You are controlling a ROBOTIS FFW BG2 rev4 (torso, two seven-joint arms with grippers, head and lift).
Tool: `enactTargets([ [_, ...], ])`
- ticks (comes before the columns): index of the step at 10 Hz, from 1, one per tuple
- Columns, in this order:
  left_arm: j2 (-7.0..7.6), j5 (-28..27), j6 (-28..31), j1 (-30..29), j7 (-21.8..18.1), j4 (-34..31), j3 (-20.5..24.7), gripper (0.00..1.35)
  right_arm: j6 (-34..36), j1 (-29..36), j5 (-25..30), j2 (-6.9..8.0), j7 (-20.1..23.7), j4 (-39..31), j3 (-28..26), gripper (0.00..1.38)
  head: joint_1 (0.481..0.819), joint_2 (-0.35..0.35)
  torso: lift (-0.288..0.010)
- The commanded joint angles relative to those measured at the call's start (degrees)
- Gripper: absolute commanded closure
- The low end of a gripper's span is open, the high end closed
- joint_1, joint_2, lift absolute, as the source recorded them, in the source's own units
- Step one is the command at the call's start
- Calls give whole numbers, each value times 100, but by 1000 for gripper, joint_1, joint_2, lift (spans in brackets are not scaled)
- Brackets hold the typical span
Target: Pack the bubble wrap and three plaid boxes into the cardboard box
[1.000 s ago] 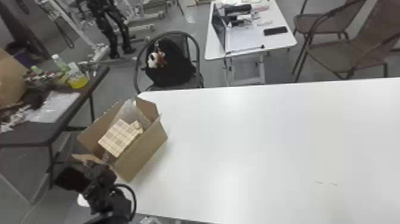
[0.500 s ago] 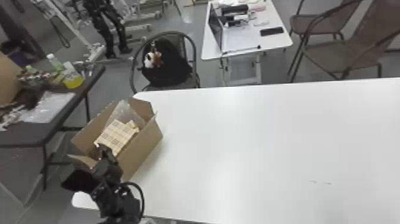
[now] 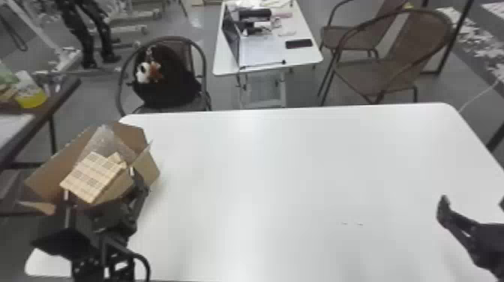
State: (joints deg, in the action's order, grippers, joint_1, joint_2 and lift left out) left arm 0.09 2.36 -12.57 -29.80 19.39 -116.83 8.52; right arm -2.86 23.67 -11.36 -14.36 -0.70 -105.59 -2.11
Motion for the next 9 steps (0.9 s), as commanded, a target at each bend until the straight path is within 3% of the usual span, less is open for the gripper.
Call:
enactTargets([
  [1, -24, -25, 264, -474, -120, 3, -430, 38, 242, 270, 11, 12, 0, -401, 0, 225, 695, 112, -92],
  [3, -24, -227, 167, -992, -796, 196, -544, 82, 779, 832, 28, -32, 61, -1104, -70, 225, 695, 54, -92],
  [5, -24, -359, -378, -1318, -902, 398, -711, 94, 1218, 1430, 63, -128, 334, -1631, -132, 225, 695, 28, -92],
  [8, -24, -174, -220, -1362, -1121, 424, -755, 90, 1350, 1465, 371, -102, 343, -1877, -106, 225, 695, 16, -92],
  [9, -24, -148, -316, -1309, -1174, 512, -755, 90, 1209, 1465, 564, -32, 343, -1860, -44, 225, 695, 14, -92],
])
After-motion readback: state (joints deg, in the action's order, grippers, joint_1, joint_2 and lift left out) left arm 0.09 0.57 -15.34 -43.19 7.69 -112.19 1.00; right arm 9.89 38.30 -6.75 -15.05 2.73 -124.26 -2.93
